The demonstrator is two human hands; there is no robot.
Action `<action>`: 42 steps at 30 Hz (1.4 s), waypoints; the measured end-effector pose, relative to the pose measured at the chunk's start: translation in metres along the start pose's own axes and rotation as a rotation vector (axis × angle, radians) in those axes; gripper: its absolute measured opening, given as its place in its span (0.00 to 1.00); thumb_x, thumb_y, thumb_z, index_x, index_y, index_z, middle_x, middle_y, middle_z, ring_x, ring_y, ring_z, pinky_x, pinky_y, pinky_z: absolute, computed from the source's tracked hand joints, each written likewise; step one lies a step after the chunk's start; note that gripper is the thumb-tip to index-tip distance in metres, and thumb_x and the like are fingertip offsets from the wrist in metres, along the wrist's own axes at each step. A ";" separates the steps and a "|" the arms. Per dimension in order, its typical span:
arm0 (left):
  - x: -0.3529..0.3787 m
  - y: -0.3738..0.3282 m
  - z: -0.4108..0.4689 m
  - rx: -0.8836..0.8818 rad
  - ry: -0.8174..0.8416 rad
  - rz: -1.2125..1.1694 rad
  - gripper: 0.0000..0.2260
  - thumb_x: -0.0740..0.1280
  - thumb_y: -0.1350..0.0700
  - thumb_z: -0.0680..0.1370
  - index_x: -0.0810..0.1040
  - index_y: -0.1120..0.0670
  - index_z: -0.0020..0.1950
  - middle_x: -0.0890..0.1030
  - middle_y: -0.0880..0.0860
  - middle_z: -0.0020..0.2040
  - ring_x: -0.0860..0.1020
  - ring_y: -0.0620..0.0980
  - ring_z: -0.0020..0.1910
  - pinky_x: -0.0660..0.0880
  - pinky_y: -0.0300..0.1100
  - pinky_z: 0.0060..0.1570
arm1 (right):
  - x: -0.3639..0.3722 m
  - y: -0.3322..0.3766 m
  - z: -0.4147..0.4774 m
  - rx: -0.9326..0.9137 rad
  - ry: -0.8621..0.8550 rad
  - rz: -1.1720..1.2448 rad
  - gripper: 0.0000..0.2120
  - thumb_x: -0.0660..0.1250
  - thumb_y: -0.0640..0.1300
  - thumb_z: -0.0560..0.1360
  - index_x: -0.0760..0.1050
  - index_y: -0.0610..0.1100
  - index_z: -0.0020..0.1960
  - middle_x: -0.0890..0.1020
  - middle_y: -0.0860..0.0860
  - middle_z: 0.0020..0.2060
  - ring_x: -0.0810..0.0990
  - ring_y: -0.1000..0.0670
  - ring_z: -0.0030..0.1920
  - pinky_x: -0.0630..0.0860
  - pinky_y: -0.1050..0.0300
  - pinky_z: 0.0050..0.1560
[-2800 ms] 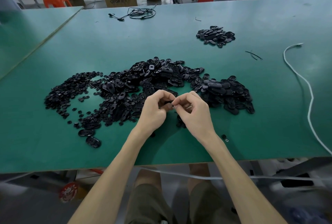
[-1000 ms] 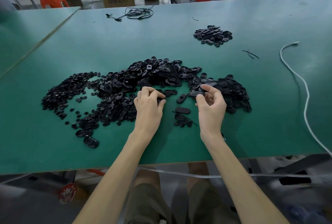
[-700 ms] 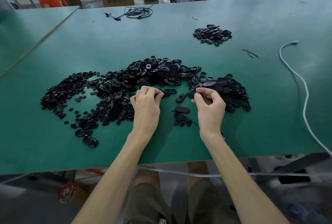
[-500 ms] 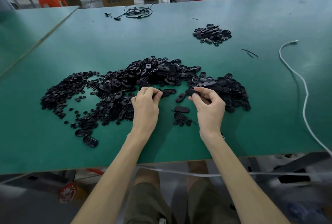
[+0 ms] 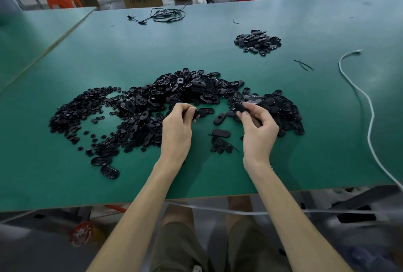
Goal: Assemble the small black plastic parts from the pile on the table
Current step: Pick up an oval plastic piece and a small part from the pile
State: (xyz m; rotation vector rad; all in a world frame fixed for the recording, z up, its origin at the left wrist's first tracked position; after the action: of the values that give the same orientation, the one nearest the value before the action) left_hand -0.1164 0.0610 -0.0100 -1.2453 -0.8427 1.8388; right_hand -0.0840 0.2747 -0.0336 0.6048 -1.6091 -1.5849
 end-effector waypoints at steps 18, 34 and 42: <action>0.001 -0.002 0.003 0.082 0.034 -0.005 0.09 0.67 0.61 0.84 0.82 0.54 0.62 0.81 0.50 0.54 0.82 0.44 0.46 0.74 0.31 0.51 | 0.038 0.017 -0.019 -0.342 0.386 -0.524 0.05 0.75 0.42 0.77 0.85 0.51 0.50 0.82 0.62 0.46 0.71 0.62 0.54 0.67 0.70 0.54; 0.002 0.024 0.012 -0.324 0.026 -1.103 0.09 0.66 0.65 0.82 0.82 0.62 0.61 0.84 0.53 0.50 0.80 0.46 0.40 0.78 0.37 0.43 | 0.082 0.015 -0.090 -0.848 1.087 -0.857 0.18 0.75 0.56 0.76 0.84 0.41 0.52 0.80 0.48 0.47 0.73 0.45 0.52 0.74 0.46 0.59; 0.010 0.020 0.007 -0.361 0.172 -1.119 0.10 0.67 0.64 0.81 0.84 0.60 0.60 0.83 0.52 0.44 0.79 0.46 0.40 0.78 0.36 0.43 | 0.084 0.015 -0.090 -0.853 1.122 -0.736 0.09 0.74 0.46 0.79 0.82 0.40 0.48 0.81 0.49 0.46 0.73 0.47 0.48 0.74 0.52 0.56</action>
State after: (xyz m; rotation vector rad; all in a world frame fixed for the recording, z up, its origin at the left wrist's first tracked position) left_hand -0.1300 0.0590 -0.0292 -0.8042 -1.4199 0.6924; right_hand -0.0584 0.1558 -0.0098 1.3198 0.1726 -1.6817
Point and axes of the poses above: each hand's wrist, its own z-axis towards the middle knuckle, its own x-axis out of the palm, y = z × x, the point moved 7 cm from there along z, towards the middle knuckle
